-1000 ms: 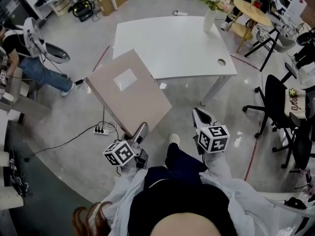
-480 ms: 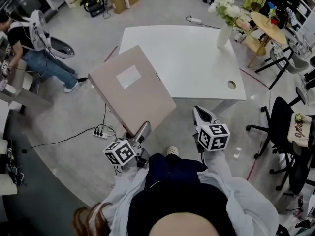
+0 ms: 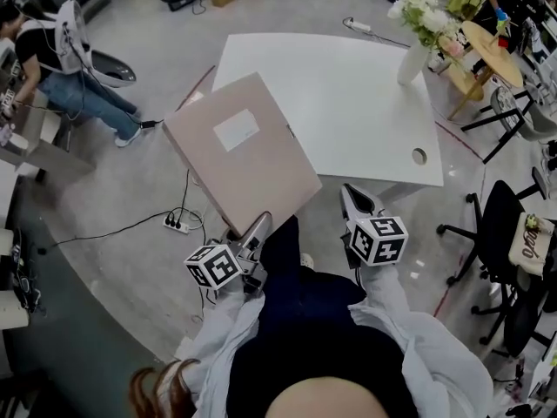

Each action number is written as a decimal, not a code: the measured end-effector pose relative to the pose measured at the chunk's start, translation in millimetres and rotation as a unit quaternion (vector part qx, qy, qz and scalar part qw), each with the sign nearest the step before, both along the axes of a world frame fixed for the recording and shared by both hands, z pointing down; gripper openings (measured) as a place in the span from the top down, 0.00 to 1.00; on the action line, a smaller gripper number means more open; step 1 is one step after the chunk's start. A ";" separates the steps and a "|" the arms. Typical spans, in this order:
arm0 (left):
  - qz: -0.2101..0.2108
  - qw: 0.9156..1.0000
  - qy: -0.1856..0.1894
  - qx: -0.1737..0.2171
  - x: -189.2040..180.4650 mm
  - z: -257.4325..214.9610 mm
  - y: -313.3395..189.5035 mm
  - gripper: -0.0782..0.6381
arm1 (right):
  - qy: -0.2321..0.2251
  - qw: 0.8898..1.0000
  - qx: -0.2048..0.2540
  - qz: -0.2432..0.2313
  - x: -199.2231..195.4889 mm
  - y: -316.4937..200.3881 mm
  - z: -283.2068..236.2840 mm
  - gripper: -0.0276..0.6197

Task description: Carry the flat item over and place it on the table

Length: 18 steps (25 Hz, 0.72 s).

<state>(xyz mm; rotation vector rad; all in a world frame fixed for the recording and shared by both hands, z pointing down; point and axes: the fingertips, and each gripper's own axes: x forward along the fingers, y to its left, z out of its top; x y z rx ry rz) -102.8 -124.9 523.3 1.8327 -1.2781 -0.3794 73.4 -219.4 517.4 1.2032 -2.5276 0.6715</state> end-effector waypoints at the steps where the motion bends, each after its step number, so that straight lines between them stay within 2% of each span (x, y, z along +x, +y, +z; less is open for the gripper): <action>1: 0.001 1.000 0.004 -0.002 0.0 2.0 -5.2 0.50 | 0.001 1.000 -0.001 0.000 -0.6 -4.1 1.9 0.94; 11: 0.010 0.999 0.043 -0.015 -21.3 3.8 -96.8 0.50 | 0.000 1.000 -0.006 0.004 -16.3 -89.7 3.2 0.94; 18: 0.032 0.997 0.055 -0.031 -60.1 -0.7 -181.0 0.50 | 0.001 1.000 0.000 0.008 -56.8 -174.5 -13.7 0.94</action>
